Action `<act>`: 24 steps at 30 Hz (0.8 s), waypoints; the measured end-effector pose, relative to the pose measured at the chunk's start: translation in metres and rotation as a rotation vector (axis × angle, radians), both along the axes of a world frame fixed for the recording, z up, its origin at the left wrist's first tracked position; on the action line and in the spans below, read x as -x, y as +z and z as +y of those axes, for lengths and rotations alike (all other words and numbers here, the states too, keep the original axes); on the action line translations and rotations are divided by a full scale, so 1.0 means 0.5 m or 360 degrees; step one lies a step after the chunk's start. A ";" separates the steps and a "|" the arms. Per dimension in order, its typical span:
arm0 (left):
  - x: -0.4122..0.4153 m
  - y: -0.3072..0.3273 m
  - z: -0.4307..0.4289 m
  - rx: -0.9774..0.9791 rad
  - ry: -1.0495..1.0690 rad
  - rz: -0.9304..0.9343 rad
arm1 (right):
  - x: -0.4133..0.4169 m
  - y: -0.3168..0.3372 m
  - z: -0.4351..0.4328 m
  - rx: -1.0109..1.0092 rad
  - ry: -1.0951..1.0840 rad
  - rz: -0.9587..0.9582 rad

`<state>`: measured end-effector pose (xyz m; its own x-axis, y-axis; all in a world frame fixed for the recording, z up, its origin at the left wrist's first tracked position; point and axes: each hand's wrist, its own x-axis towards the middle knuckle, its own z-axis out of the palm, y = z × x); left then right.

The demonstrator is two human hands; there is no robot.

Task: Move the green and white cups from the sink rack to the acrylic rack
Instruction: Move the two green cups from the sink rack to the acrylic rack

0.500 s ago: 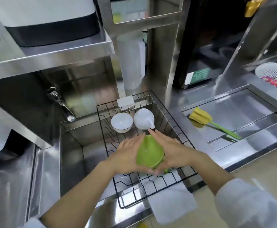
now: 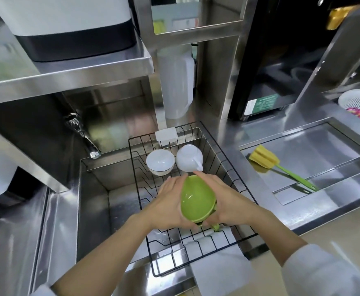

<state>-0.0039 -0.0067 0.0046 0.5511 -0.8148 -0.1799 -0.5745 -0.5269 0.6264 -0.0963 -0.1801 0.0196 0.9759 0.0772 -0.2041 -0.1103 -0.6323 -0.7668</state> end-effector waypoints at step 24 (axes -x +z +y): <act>0.008 0.209 0.147 0.0391 0.0262 0.0162 | -0.032 0.199 0.127 -0.0436 0.0025 -0.0509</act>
